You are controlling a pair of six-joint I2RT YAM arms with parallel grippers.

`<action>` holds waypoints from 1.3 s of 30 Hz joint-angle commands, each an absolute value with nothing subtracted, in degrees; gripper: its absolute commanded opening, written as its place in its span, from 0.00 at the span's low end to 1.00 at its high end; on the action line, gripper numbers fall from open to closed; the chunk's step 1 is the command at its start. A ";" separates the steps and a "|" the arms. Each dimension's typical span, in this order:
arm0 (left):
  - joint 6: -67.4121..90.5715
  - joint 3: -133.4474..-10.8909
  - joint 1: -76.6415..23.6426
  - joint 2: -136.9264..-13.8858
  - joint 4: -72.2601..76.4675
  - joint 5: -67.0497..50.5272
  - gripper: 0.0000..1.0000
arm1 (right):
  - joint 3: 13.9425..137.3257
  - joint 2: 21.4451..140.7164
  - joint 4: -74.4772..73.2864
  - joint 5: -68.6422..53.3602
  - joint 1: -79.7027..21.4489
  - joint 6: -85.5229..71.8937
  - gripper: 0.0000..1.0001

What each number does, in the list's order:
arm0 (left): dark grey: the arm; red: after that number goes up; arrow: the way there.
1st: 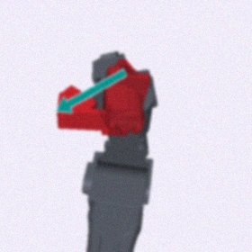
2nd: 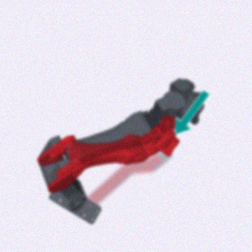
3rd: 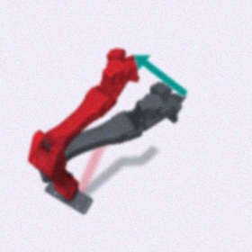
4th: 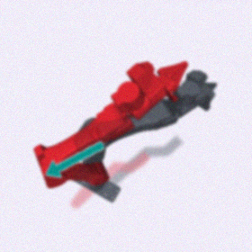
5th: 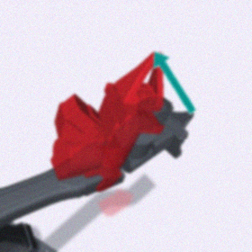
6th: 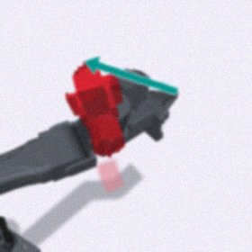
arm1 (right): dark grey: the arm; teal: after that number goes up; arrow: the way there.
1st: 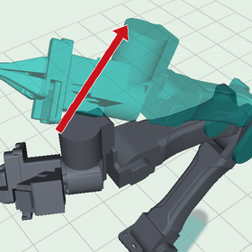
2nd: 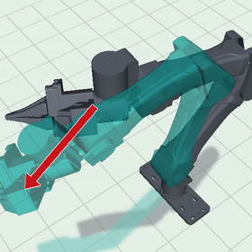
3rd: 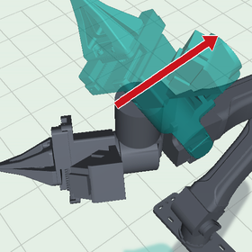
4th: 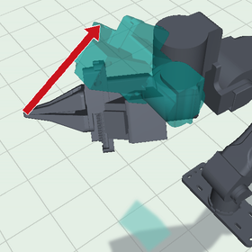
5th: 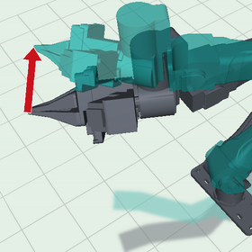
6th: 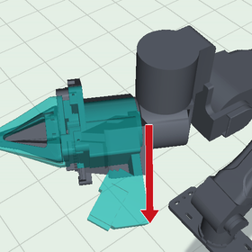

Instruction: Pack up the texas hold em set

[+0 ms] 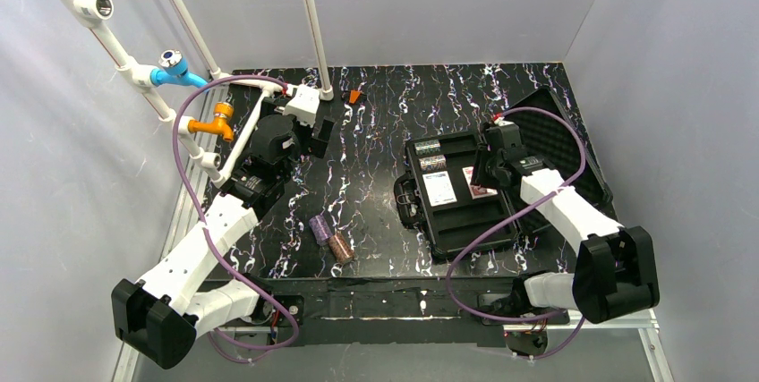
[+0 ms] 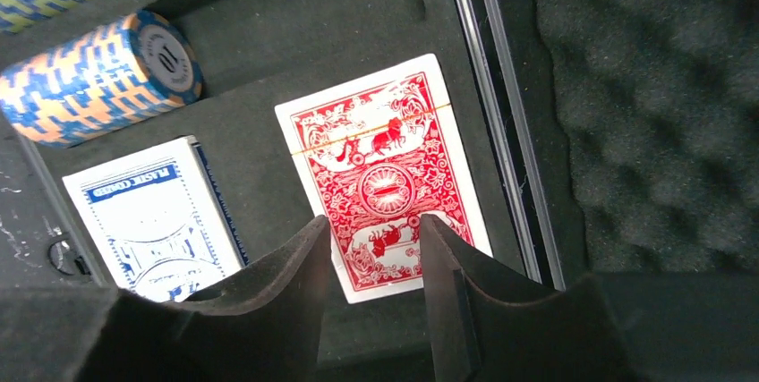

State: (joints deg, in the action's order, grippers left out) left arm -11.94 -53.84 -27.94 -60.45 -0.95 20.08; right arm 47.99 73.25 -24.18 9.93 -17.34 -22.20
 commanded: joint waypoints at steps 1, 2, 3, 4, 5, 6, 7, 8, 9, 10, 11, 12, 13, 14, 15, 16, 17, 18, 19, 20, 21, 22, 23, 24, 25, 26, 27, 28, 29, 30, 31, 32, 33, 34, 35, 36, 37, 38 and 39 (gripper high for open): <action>-11.96 -55.63 -28.13 -60.07 -1.14 19.78 0.99 | 46.41 74.87 -21.30 10.39 -17.49 -23.29 0.49; -11.98 -55.63 -28.18 -60.11 -1.13 19.78 0.99 | 46.22 75.19 -21.16 10.49 -17.50 -23.37 0.49; -12.03 -55.63 -28.13 -60.18 -1.14 19.78 0.99 | 45.97 75.47 -20.99 10.66 -17.49 -23.44 0.49; -11.99 -55.65 -28.17 -60.25 -1.14 19.78 0.99 | 45.77 75.69 -20.77 10.78 -17.49 -23.46 0.49; -11.96 -55.66 -28.13 -60.22 -1.18 19.78 0.99 | 45.65 75.83 -20.67 10.85 -17.49 -23.47 0.49; -12.00 -55.64 -28.13 -60.23 -1.15 19.78 0.99 | 45.62 76.03 -20.58 10.89 -17.49 -23.48 0.49; -11.97 -55.64 -28.15 -60.25 -1.17 19.82 0.99 | 45.54 76.11 -20.50 10.90 -17.49 -23.51 0.49; -11.96 -55.63 -28.14 -60.21 -1.15 19.86 0.99 | 45.59 76.11 -20.48 10.83 -17.49 -23.47 0.49; -11.99 -55.63 -28.14 -60.30 -1.14 19.86 0.99 | 45.73 76.11 -20.52 10.79 -17.49 -23.51 0.49; -12.03 -55.63 -28.18 -60.31 -1.14 19.84 0.99 | 45.89 76.07 -20.60 10.73 -17.49 -23.43 0.49; -12.04 -55.63 -28.14 -60.29 -1.16 19.86 0.99 | 46.23 75.92 -20.76 10.72 -17.49 -23.39 0.48; -11.97 -55.63 -28.17 -60.30 -1.15 19.86 0.99 | 46.56 75.80 -20.94 10.77 -17.48 -23.31 0.48; -12.01 -55.63 -28.22 -60.36 -1.15 19.86 0.99 | 46.99 75.66 -21.23 10.77 -17.49 -23.32 0.48; -12.04 -55.63 -28.16 -60.32 -1.14 19.86 0.99 | 47.47 75.33 -21.51 10.73 -17.50 -23.32 0.48; -12.00 -55.63 -28.17 -60.36 -1.21 19.86 0.99 | 47.99 75.06 -21.88 10.72 -17.49 -23.26 0.48; -11.99 -55.63 -28.13 -60.37 -1.16 19.86 0.99 | 48.56 74.73 -22.22 10.72 -17.49 -23.25 0.48; -11.98 -55.68 -28.19 -60.30 -1.17 19.86 0.99 | 49.13 74.21 -22.50 10.72 -17.49 -23.21 0.48; -12.02 -55.67 -28.13 -60.36 -1.15 19.86 0.99 | 49.66 74.01 -22.81 10.72 -17.49 -23.20 0.48; -12.01 -55.69 -28.15 -60.31 -1.14 19.84 0.99 | 50.26 73.60 -23.11 10.66 -17.49 -23.26 0.48; -11.98 -55.65 -28.23 -60.32 -1.19 19.85 0.99 | 50.87 73.44 -23.43 10.64 -17.49 -23.22 0.48; -12.00 -55.64 -28.18 -60.34 -1.15 19.80 0.99 | 51.46 73.25 -23.73 10.49 -17.53 -23.21 0.48; -11.97 -55.64 -28.22 -60.32 -1.14 19.86 0.99 | 51.98 73.10 -24.06 10.42 -17.50 -23.20 0.48; -12.03 -55.59 -28.16 -60.38 -1.16 19.86 0.99 | 52.48 72.95 -24.34 10.38 -17.49 -23.25 0.48; -12.01 -55.63 -28.18 -60.38 -1.15 19.86 0.99 | 52.77 72.78 -24.70 10.48 -17.49 -23.21 0.48; -12.01 -55.63 -28.20 -60.42 -1.16 19.82 0.99 | 53.11 72.59 -24.89 10.60 -17.49 -23.23 0.48; -11.97 -55.62 -28.13 -60.50 -1.15 19.78 0.99 | 53.35 72.34 -25.02 10.82 -17.49 -23.16 0.48; -12.03 -55.63 -28.17 -60.52 -1.14 19.78 0.99 | 53.44 72.15 -25.20 11.14 -17.49 -23.13 0.48; -12.03 -55.67 -28.17 -60.56 -1.14 19.78 0.99 | 53.61 72.01 -25.35 11.49 -17.49 -23.07 0.48; -12.01 -55.67 -28.15 -60.63 -1.14 19.78 0.99 | 53.71 71.87 -25.58 11.82 -17.49 -23.03 0.48; -11.97 -55.65 -28.13 -60.58 -1.14 19.78 0.99 | 53.92 71.81 -25.84 12.12 -17.49 -23.03 0.48; -12.02 -55.70 -28.14 -60.56 -1.14 19.78 0.99 | 54.04 71.69 -26.08 12.28 -17.49 -23.03 0.48; -11.99 -55.63 -28.14 -60.51 -1.14 19.78 0.99 | 54.11 71.57 -26.24 12.44 -17.49 -23.07 0.48; -11.96 -55.65 -28.16 -60.53 -1.14 19.78 0.99 | 54.06 71.43 -26.44 12.52 -17.51 -23.18 0.48; -12.00 -55.61 -28.21 -60.48 -1.14 19.78 0.99 | 54.09 71.26 -26.53 12.41 -17.49 -23.32 0.47; -11.96 -55.63 -28.15 -60.44 -1.14 19.78 0.99 | 53.94 71.08 -26.51 12.41 -17.49 -23.51 0.47; -11.98 -55.63 -28.15 -60.39 -1.10 19.78 0.99 | 53.77 70.96 -26.46 12.46 -17.51 -23.71 0.46; -12.00 -55.57 -28.20 -60.30 -1.14 19.78 0.99 | 53.60 70.93 -26.39 12.55 -17.49 -23.79 0.46; -12.00 -55.63 -28.18 -60.34 -1.12 19.78 0.99 | 53.25 71.00 -26.23 12.57 -17.49 -23.89 0.46; -12.01 -55.59 -28.15 -60.29 -1.14 19.78 0.99 | 52.91 71.14 -26.08 12.59 -17.49 -23.98 0.46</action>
